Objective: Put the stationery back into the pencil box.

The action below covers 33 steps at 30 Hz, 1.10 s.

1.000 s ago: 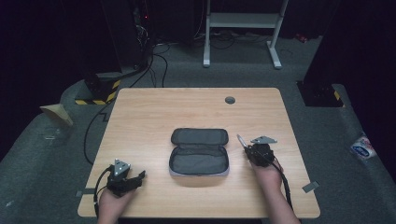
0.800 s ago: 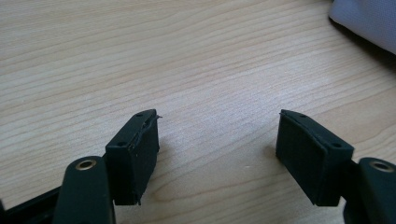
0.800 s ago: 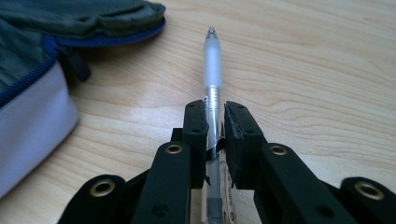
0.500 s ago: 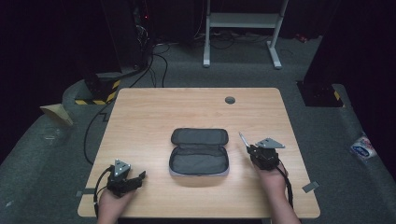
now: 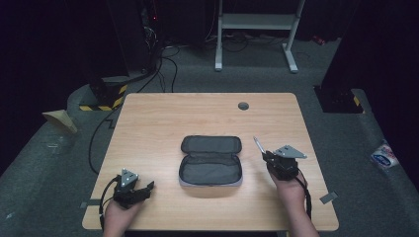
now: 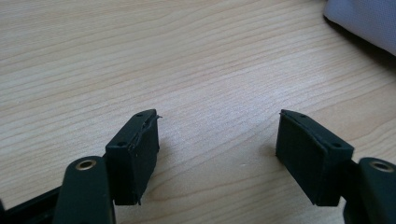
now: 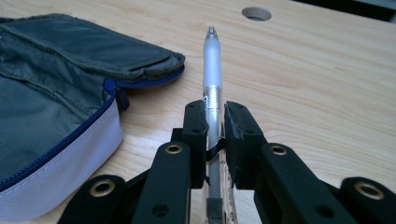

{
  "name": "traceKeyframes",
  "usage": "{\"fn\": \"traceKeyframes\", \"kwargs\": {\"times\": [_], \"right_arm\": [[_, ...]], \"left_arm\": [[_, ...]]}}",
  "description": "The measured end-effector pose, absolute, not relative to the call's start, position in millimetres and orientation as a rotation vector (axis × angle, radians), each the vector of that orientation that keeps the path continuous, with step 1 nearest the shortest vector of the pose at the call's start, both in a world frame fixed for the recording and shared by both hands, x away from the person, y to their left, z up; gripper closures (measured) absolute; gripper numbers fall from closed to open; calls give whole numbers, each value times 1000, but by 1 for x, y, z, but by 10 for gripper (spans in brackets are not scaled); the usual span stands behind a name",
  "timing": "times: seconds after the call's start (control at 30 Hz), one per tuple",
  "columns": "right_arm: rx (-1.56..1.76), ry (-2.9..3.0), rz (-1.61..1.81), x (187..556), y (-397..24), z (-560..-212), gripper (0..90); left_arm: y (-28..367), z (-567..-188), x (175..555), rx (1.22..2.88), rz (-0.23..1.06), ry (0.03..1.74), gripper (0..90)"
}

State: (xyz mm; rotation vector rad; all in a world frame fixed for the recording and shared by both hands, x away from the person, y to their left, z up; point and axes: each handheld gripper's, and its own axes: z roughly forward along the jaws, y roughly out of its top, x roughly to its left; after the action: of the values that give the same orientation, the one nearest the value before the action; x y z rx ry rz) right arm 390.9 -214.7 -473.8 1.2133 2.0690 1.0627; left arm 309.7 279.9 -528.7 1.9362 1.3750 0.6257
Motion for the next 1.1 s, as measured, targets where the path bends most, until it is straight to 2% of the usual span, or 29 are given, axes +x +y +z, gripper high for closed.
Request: {"fn": "traceKeyframes", "kwargs": {"times": [0.23,1.1], "right_arm": [[1185,2029,1083,386,-217,-462,786],[1092,2080,1088,391,-201,-459,786]], "left_arm": [[280,-529,310,1938,623,1375,302],[281,-529,307,1920,638,1402,312]]}}
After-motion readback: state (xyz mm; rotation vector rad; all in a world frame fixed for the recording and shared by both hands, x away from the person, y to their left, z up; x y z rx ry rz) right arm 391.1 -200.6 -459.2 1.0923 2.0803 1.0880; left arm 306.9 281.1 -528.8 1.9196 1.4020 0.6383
